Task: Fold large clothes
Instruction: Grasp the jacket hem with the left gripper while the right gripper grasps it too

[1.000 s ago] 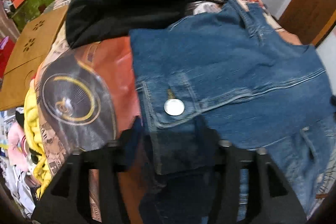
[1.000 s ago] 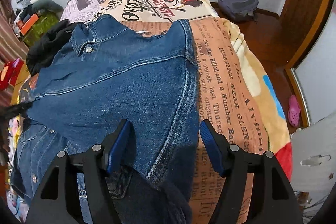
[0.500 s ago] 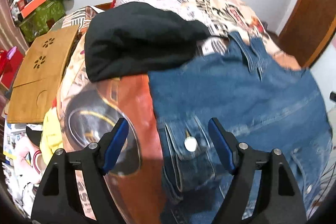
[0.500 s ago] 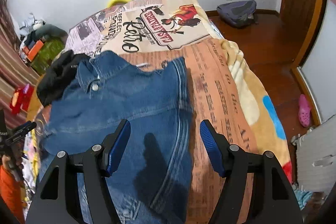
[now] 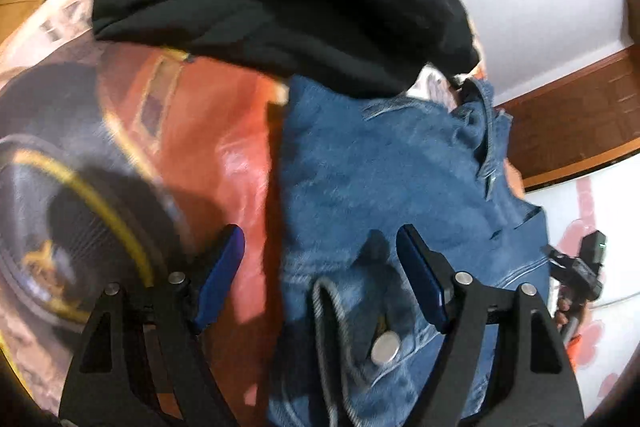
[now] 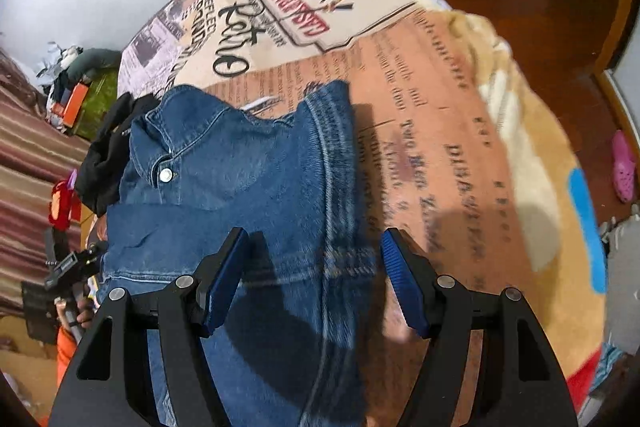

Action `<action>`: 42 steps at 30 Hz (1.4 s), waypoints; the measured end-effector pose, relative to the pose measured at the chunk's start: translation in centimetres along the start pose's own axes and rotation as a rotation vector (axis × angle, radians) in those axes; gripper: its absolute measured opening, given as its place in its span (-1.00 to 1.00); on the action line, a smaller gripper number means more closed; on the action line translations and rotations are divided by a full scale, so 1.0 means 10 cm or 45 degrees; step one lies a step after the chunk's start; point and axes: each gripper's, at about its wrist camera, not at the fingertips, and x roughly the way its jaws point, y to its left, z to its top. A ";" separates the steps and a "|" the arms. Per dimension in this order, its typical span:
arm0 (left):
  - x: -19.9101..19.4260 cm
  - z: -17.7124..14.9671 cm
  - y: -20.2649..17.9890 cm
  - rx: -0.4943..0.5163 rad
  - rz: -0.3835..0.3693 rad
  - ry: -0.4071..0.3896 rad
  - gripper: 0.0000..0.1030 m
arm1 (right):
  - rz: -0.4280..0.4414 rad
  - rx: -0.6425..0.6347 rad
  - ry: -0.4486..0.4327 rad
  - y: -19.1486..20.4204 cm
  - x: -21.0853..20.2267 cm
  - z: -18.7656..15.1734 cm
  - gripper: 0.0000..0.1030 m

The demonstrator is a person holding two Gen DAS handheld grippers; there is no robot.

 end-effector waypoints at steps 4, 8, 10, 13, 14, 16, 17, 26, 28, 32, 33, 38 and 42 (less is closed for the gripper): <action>0.15 0.12 -0.04 0.004 -0.077 0.001 0.32 | 0.007 -0.036 -0.006 0.07 0.12 0.10 0.16; 0.26 0.20 -0.15 0.037 -0.032 -0.011 -0.03 | 0.023 -0.001 -0.005 0.05 0.19 0.18 -0.57; 0.26 0.19 -0.23 0.074 0.086 -0.016 -0.45 | 0.063 0.042 -0.006 0.00 0.17 0.19 -0.72; 0.14 0.13 -0.52 0.169 0.222 -0.059 -0.85 | 0.072 0.020 -0.043 0.04 0.04 0.18 -0.79; 0.08 0.10 -0.68 0.250 0.291 -0.094 -0.85 | 0.068 0.002 -0.070 0.08 -0.04 0.18 -0.80; -0.03 0.05 -0.95 0.372 0.356 -0.146 -0.86 | 0.085 -0.029 -0.125 0.18 -0.21 0.19 -0.82; -0.12 0.03 -1.15 0.435 0.372 -0.180 -0.86 | 0.083 -0.048 -0.147 0.23 -0.28 0.21 -0.82; -0.86 0.19 -2.04 0.630 0.277 -0.386 -0.87 | 0.026 -0.289 -0.333 0.80 -0.95 0.32 -0.85; -0.93 0.26 -2.17 0.663 0.281 -0.412 -0.87 | 0.008 -0.322 -0.382 0.88 -1.04 0.40 -0.86; -0.82 0.49 -2.34 0.661 0.325 -0.437 -0.87 | -0.022 -0.324 -0.439 0.91 -1.06 0.59 -0.85; -0.74 0.59 -2.32 0.641 0.335 -0.426 -0.86 | -0.034 -0.312 -0.441 0.89 -1.03 0.64 -0.85; -0.29 0.85 -1.99 0.524 0.378 -0.325 -0.86 | -0.115 -0.237 -0.356 0.63 -0.56 0.83 -0.85; 0.05 0.94 -1.63 0.451 0.449 -0.273 -0.86 | -0.211 -0.170 -0.289 0.34 -0.18 0.90 -0.85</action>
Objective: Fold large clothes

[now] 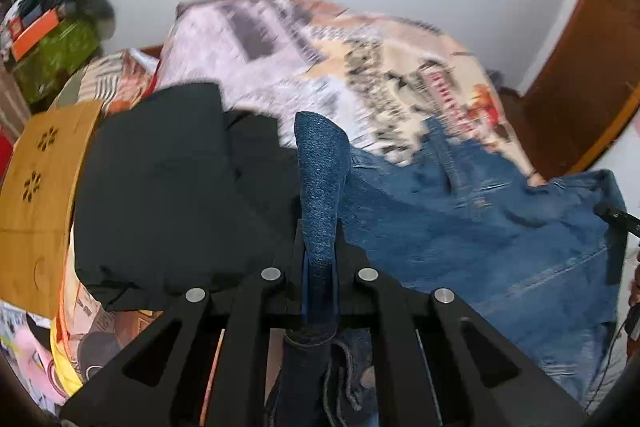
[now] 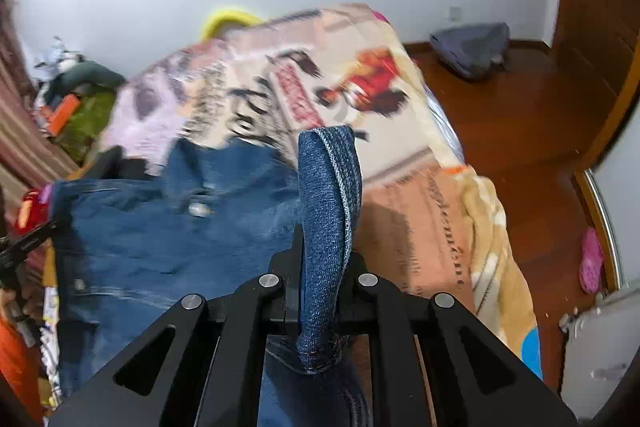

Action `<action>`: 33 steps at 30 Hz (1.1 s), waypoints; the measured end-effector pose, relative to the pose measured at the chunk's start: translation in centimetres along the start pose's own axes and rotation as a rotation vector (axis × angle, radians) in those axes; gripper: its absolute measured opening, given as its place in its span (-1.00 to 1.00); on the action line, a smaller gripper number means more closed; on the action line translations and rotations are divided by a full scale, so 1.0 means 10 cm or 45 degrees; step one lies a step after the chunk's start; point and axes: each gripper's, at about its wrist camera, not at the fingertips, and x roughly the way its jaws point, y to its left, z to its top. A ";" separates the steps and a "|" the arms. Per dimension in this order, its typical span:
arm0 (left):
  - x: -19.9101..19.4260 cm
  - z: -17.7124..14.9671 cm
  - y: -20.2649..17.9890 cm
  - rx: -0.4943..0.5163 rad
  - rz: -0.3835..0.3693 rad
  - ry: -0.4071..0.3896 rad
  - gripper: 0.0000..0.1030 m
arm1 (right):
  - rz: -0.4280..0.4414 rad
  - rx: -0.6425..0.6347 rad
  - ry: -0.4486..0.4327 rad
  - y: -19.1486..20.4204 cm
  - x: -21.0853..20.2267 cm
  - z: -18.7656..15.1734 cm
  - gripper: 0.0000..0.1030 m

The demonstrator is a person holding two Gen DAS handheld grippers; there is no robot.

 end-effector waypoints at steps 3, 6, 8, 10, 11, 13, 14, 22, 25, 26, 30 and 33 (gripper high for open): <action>0.16 -0.07 0.14 -0.037 -0.030 0.037 -0.85 | -0.037 0.040 0.054 -0.18 0.20 -0.05 -0.84; 0.19 -0.10 0.13 0.006 -0.019 0.039 -0.82 | -0.077 0.018 0.090 -0.23 0.31 -0.13 -0.79; 0.16 -0.12 0.08 0.047 0.011 0.031 -0.80 | -0.078 0.020 0.086 -0.24 0.29 -0.18 -0.76; 0.16 -0.12 0.05 0.059 0.038 0.042 -0.80 | -0.064 0.036 0.078 -0.25 0.24 -0.20 -0.76; 0.14 -0.12 0.04 0.061 0.049 0.045 -0.79 | -0.055 0.043 0.077 -0.24 0.19 -0.20 -0.74; 0.09 -0.12 0.01 0.073 0.076 0.046 -0.79 | -0.073 0.026 0.075 -0.21 0.12 -0.20 -0.71; 0.04 -0.13 -0.01 0.080 0.091 0.041 -0.79 | -0.093 0.008 0.078 -0.19 0.10 -0.20 -0.69; -0.49 -0.34 -0.03 0.125 0.166 -0.020 -0.11 | -0.153 -0.207 0.060 0.11 -0.45 -0.44 -0.33; -0.72 -0.48 -0.02 0.142 0.202 -0.041 0.21 | -0.130 -0.249 0.036 0.23 -0.71 -0.59 -0.30; -0.81 -0.54 0.00 0.149 0.196 -0.040 0.23 | -0.129 -0.256 0.025 0.26 -0.79 -0.64 -0.25; -1.07 -0.75 0.07 0.147 0.174 -0.025 0.42 | -0.122 -0.278 -0.017 0.33 -0.99 -0.82 -0.14; -1.19 -0.93 0.14 0.135 0.158 0.004 0.56 | -0.116 -0.278 -0.016 0.35 -1.06 -0.95 -0.14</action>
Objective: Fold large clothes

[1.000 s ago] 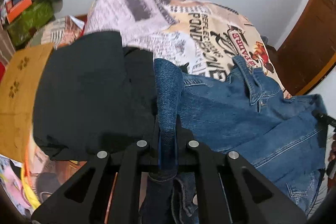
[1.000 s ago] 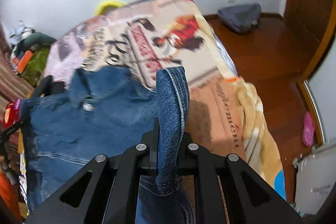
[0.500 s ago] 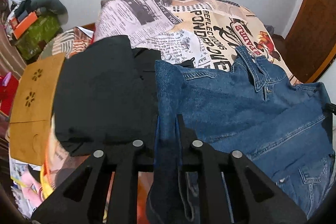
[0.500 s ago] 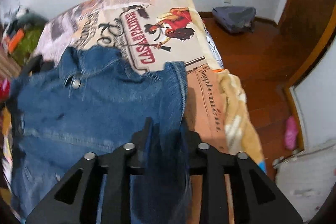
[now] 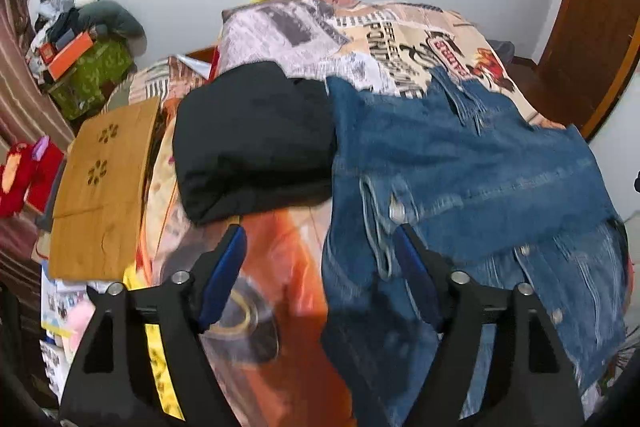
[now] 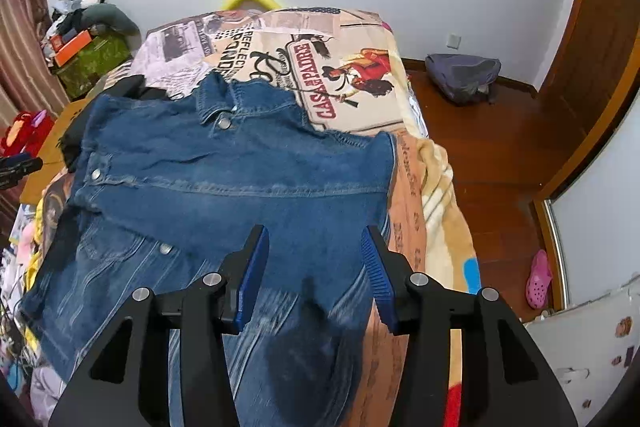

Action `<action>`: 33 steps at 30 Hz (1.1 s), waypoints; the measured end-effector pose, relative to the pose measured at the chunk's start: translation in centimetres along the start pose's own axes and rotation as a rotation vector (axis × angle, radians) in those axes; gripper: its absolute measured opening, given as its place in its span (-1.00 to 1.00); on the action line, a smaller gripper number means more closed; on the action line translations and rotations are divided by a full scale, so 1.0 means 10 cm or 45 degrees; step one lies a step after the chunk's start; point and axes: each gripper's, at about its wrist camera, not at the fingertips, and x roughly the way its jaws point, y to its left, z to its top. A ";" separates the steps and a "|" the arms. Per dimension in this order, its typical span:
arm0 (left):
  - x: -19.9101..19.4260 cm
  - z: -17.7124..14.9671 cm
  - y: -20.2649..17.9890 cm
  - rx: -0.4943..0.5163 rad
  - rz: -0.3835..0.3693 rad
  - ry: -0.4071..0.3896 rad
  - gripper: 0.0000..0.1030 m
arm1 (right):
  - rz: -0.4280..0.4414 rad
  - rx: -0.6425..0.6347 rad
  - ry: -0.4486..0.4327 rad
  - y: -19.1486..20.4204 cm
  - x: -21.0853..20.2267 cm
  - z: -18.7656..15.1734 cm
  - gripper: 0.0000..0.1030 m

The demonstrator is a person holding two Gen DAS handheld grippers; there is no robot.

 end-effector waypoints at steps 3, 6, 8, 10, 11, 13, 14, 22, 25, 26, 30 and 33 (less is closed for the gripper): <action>-0.04 -0.23 0.05 -0.019 -0.061 0.051 0.62 | 0.004 0.005 0.012 0.01 -0.05 -0.12 -0.14; -0.02 -0.47 0.07 -0.031 -0.099 0.117 0.62 | 0.006 0.010 0.009 0.01 -0.12 -0.29 -0.14; 0.00 -0.62 0.06 -0.041 -0.134 0.159 0.62 | 0.009 0.022 0.007 0.01 -0.16 -0.41 -0.14; 0.04 -0.75 0.04 -0.061 -0.167 0.197 0.62 | 0.008 0.025 0.015 0.01 -0.20 -0.53 -0.14; 0.06 -0.81 0.03 -0.077 -0.189 0.219 0.62 | 0.008 0.027 0.019 0.01 -0.22 -0.59 -0.14; 0.11 -0.92 0.01 -0.097 -0.239 0.256 0.62 | 0.008 0.042 0.030 -0.01 -0.23 -0.71 -0.13; 0.14 -0.98 -0.01 -0.105 -0.262 0.277 0.62 | 0.006 0.045 0.043 -0.01 -0.22 -0.78 -0.13; 0.31 -1.37 -0.16 -0.160 -0.471 0.419 0.62 | -0.004 0.083 0.158 -0.07 -0.11 -1.25 -0.14; 0.34 -1.47 -0.26 -0.118 -0.489 0.425 0.62 | 0.061 0.151 0.241 -0.09 0.00 -1.42 -0.14; 0.35 -1.49 -0.27 -0.119 -0.497 0.424 0.62 | 0.079 0.175 0.259 -0.08 0.03 -1.47 -0.14; 0.35 -1.54 -0.28 -0.183 -0.567 0.425 0.62 | 0.131 0.255 0.211 -0.08 0.00 -1.58 -0.13; 0.33 -1.57 -0.29 -0.206 -0.599 0.395 0.57 | 0.244 0.295 0.150 -0.06 0.00 -1.63 -0.08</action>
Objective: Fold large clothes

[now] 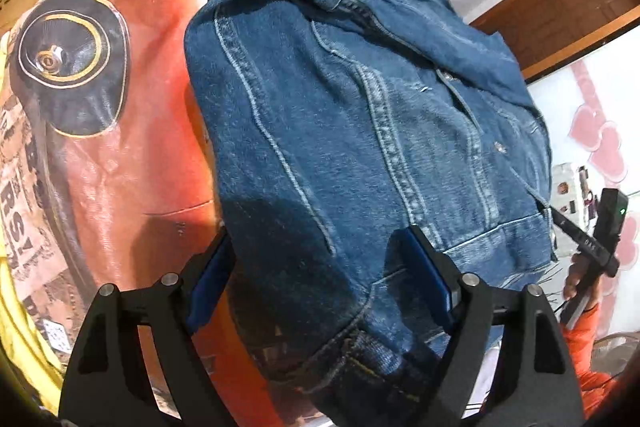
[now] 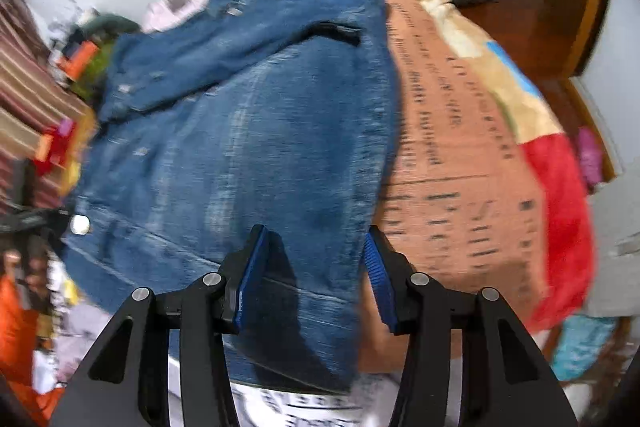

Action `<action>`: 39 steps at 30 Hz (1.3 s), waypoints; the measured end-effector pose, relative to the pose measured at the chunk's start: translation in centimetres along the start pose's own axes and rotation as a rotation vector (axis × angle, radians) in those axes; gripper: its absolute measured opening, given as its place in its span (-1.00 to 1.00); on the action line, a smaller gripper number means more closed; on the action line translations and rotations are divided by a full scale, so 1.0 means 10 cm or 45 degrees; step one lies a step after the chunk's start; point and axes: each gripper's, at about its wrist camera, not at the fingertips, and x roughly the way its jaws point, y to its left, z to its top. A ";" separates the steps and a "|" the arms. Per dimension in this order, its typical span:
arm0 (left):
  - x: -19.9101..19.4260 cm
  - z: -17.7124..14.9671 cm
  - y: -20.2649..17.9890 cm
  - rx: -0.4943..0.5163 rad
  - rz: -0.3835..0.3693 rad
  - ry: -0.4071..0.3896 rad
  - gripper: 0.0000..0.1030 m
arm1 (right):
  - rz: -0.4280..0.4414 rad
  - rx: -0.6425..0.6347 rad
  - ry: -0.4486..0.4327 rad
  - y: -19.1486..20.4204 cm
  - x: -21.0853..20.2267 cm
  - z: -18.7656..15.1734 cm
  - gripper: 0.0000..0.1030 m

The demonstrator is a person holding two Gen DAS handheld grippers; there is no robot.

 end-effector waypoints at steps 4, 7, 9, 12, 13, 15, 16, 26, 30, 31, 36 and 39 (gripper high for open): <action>-0.01 0.00 -0.05 0.019 -0.080 -0.019 0.00 | 0.011 0.025 -0.022 0.02 0.09 0.02 -0.30; -0.10 0.04 -0.18 0.087 -0.070 -0.055 -0.55 | 0.039 0.018 -0.017 0.09 0.07 0.12 -0.76; -0.20 0.05 -0.29 0.148 -0.051 -0.106 -0.67 | 0.074 0.009 -0.032 0.14 0.00 0.16 -0.80; -0.38 0.13 -0.41 0.185 -0.079 -0.173 -0.76 | 0.124 -0.014 -0.062 0.23 -0.12 0.27 -0.82; -0.49 0.19 -0.46 0.194 -0.092 -0.212 -0.77 | 0.151 -0.013 -0.077 0.24 -0.17 0.32 -0.83; -0.64 0.32 -0.53 0.193 -0.128 -0.270 -0.79 | 0.209 -0.006 -0.111 0.26 -0.27 0.44 -0.84; -0.72 0.41 -0.56 0.188 -0.154 -0.304 -0.79 | 0.229 -0.005 -0.127 0.28 -0.29 0.50 -0.84; -1.00 1.51 -0.52 0.103 0.011 -0.531 -0.81 | 0.124 -0.057 -0.351 0.40 -0.38 1.52 -0.85; -0.71 1.87 -0.31 0.016 0.100 -0.536 -0.81 | 0.059 0.010 -0.339 0.20 -0.05 1.82 -0.85; -0.58 1.97 -0.22 -0.017 0.111 -0.516 -0.81 | 0.074 0.048 -0.315 0.13 0.09 1.88 -0.85; 0.05 2.22 0.04 -0.078 0.177 -0.372 -0.80 | 0.023 0.124 -0.195 -0.07 0.69 2.03 -0.85; 0.28 2.24 0.01 0.000 0.284 -0.334 -0.78 | 0.004 0.142 -0.157 -0.16 0.89 2.06 -0.84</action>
